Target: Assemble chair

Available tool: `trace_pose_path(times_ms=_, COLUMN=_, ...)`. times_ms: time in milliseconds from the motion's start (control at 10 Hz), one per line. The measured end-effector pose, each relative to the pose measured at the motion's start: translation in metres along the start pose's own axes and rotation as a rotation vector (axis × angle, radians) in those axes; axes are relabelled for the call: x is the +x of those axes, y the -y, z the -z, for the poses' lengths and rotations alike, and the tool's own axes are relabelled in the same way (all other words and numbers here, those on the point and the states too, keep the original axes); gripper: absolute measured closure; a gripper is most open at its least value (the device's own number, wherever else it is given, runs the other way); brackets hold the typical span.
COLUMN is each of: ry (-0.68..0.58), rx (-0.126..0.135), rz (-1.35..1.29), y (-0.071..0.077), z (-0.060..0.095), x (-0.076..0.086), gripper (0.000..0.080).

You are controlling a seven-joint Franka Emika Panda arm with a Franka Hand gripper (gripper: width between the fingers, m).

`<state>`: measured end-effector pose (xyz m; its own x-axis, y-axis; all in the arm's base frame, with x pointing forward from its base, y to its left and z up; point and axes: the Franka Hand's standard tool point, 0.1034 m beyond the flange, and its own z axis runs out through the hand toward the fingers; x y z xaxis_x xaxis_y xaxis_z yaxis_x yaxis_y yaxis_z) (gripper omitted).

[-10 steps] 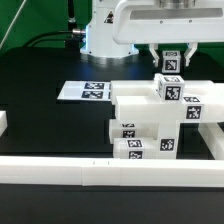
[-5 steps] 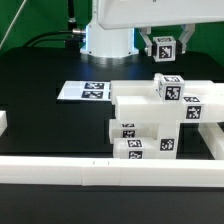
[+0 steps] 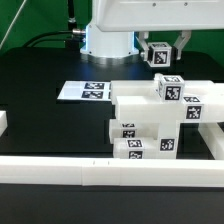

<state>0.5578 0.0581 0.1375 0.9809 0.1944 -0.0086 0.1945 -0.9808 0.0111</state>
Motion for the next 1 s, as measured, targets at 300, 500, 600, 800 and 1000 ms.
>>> trace_pose_path(times_ms=300, ry=-0.006, rx=-0.009, rz=0.01, y=0.001, z=-0.002, x=-0.001, gripper=0.0515)
trace_pose_path(times_ms=500, ry=-0.02, rx=-0.013, rz=0.009, y=0.0, z=-0.004, x=0.001, gripper=0.0515)
trace_pose_path(times_ms=600, ry=-0.023, rx=-0.016, rz=0.012, y=0.001, z=-0.007, x=0.001, gripper=0.0515)
trace_pose_path(times_ms=800, ry=-0.017, rx=-0.018, rz=0.014, y=0.002, z=-0.012, x=0.0, gripper=0.0515)
trace_pose_path(times_ms=1000, ry=-0.017, rx=-0.019, rz=0.013, y=0.001, z=-0.013, x=0.0, gripper=0.0515)
